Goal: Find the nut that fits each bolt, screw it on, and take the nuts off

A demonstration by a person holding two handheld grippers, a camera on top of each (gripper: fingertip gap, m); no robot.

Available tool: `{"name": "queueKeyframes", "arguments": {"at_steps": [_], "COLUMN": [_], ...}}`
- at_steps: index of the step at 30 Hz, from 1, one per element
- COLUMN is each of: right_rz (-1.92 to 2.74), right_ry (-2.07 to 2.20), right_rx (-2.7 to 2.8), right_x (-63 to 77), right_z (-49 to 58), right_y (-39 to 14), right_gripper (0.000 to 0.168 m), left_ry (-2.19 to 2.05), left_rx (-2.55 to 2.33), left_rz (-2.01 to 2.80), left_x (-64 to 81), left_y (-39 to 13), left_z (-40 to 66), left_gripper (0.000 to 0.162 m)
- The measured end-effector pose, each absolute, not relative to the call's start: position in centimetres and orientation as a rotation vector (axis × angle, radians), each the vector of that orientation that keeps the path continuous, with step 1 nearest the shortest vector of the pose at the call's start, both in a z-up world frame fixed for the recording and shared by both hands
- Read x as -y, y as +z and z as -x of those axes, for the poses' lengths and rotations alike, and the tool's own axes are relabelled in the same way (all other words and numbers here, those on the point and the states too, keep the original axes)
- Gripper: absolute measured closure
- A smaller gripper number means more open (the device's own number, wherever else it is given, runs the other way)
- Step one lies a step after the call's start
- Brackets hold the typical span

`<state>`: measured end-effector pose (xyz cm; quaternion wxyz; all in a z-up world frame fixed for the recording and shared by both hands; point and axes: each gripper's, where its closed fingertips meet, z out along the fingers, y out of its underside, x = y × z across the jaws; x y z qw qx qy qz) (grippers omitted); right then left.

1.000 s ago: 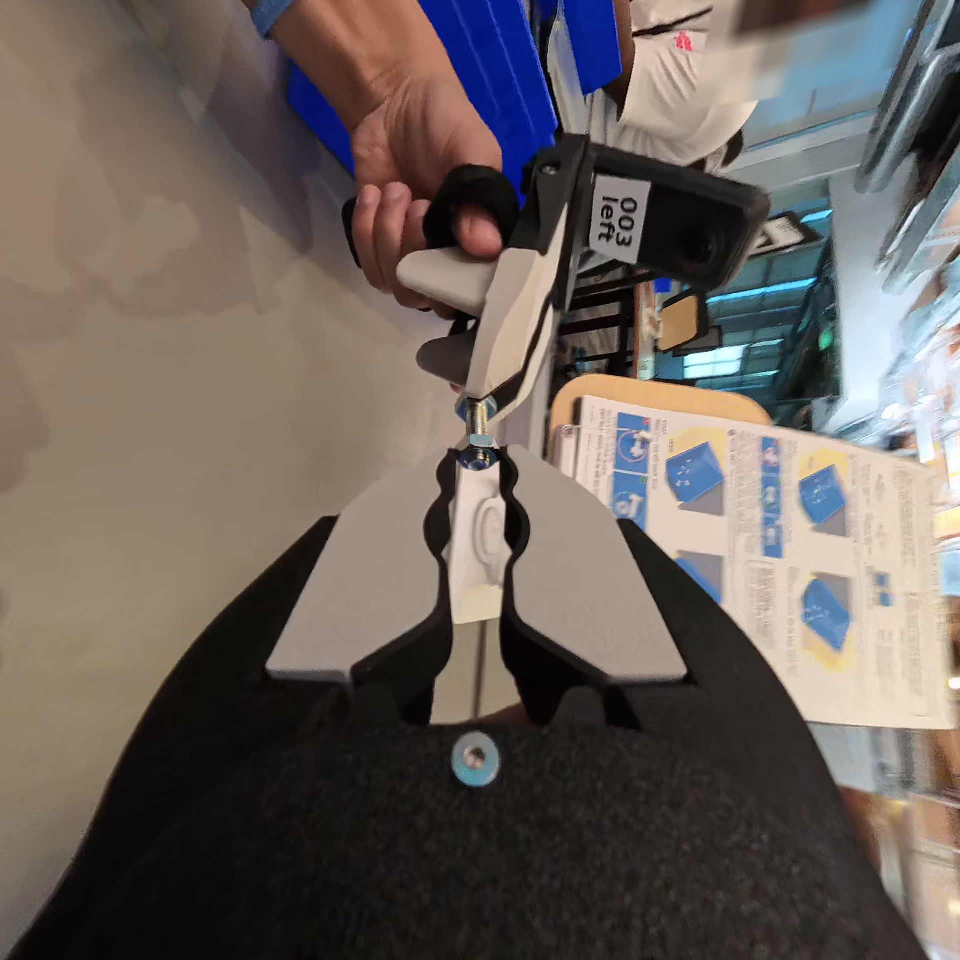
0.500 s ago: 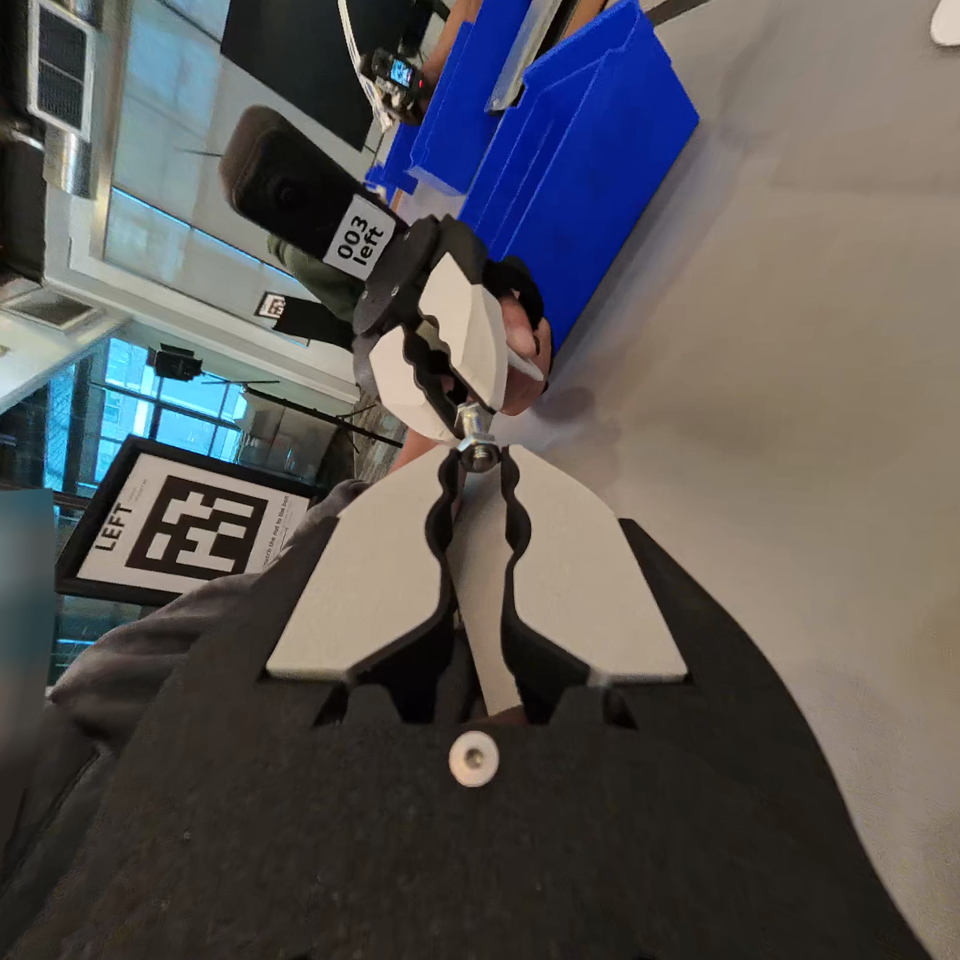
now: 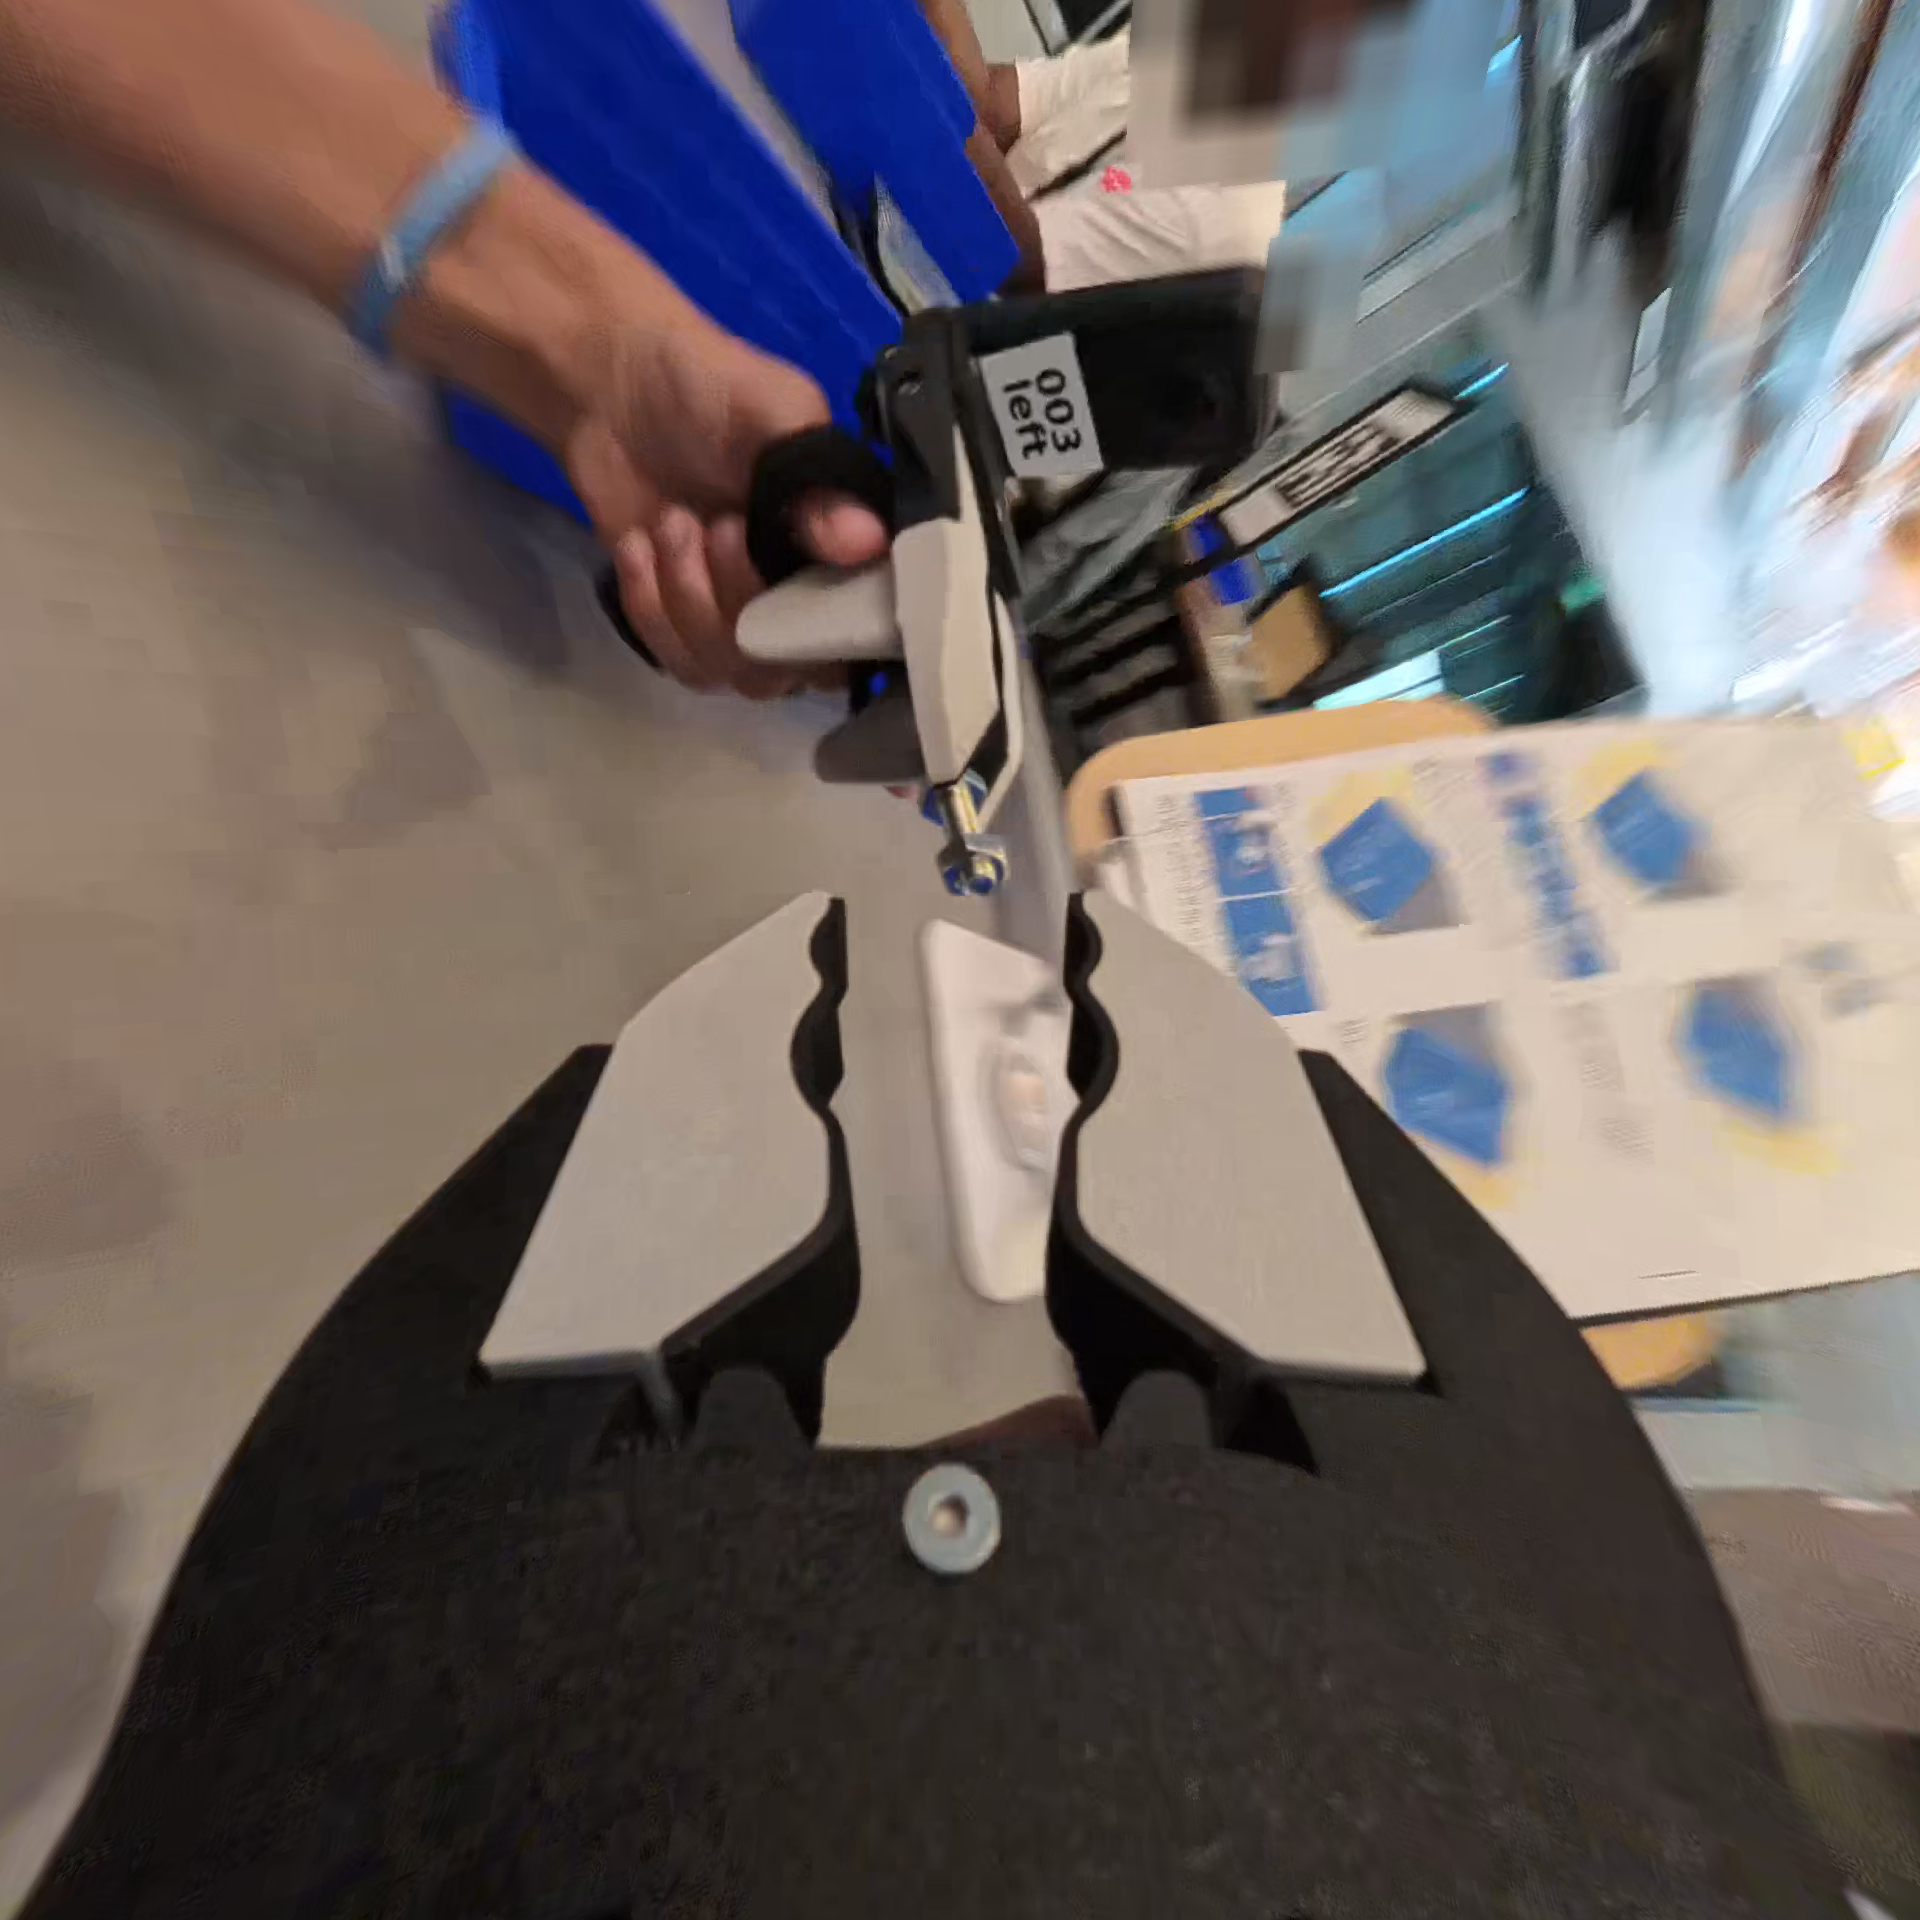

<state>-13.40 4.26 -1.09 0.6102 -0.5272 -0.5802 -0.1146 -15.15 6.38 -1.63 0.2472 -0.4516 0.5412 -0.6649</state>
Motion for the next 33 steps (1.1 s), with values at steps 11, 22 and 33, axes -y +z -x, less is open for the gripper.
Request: {"name": "queueKeyframes", "arguments": {"at_steps": [11, 22, 33], "right_rz": [1.085, 1.860, 1.861], "right_ry": [-0.504, 0.831, 1.608], "right_rx": [1.603, 0.848, 0.215], "right_x": [-4.5, -5.6, -5.9], "right_z": [14.7, 14.8, 14.3], "right_y": [-2.9, -2.2, -1.3], "right_gripper": [0.149, 0.154, 0.131], "left_ry": [-1.839, -1.659, -1.604], "left_rx": [-1.635, -1.531, -1.509], "left_rz": [1.211, 1.185, 1.205], "left_x": [-3.9, -5.6, -6.2], "left_y": [-2.5, -1.5, -1.9], "left_z": [15.2, 14.7, 14.3], "left_gripper": [0.148, 0.148, 0.148]}}
